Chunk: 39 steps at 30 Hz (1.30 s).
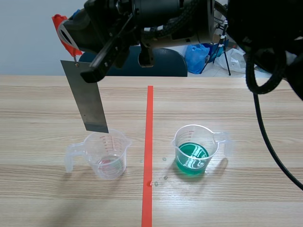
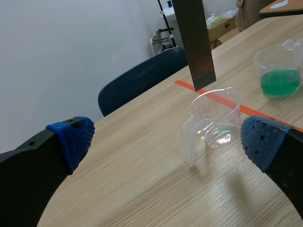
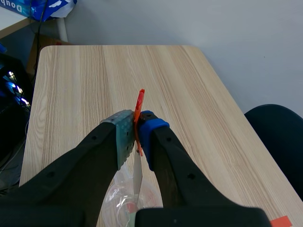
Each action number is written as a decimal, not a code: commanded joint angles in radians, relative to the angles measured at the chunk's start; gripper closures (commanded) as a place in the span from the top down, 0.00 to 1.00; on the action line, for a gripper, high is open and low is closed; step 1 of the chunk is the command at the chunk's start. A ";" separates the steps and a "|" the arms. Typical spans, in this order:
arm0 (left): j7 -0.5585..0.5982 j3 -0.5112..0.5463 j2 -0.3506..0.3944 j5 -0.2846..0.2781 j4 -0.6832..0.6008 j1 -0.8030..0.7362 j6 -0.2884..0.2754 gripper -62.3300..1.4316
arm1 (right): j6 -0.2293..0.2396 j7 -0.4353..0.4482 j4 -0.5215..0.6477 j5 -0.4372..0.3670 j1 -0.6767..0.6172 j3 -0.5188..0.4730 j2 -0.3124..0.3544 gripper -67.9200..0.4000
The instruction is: Do the redox reaction experiment
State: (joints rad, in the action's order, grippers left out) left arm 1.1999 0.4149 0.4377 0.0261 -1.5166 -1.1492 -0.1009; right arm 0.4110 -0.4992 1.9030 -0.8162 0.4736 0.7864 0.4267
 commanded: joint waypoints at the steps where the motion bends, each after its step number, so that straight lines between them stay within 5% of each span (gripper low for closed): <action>1: 0.011 0.012 -0.002 -0.007 -0.019 0.000 0.002 1.00 | 0.000 0.014 0.010 -0.008 0.027 -0.010 -0.003 0.02; 32: 0.011 0.012 -0.002 -0.007 -0.019 0.000 0.002 1.00 | 0.000 0.009 0.010 -0.007 0.025 -0.011 -0.002 0.02; 39: 0.011 0.012 -0.002 -0.007 -0.019 0.000 0.002 1.00 | 0.000 0.008 0.022 -0.007 -0.008 -0.071 0.042 0.02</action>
State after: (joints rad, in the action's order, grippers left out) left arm 1.1999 0.4149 0.4377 0.0261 -1.5166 -1.1492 -0.1009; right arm 0.4149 -0.5056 1.9038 -0.8165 0.4641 0.7433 0.4454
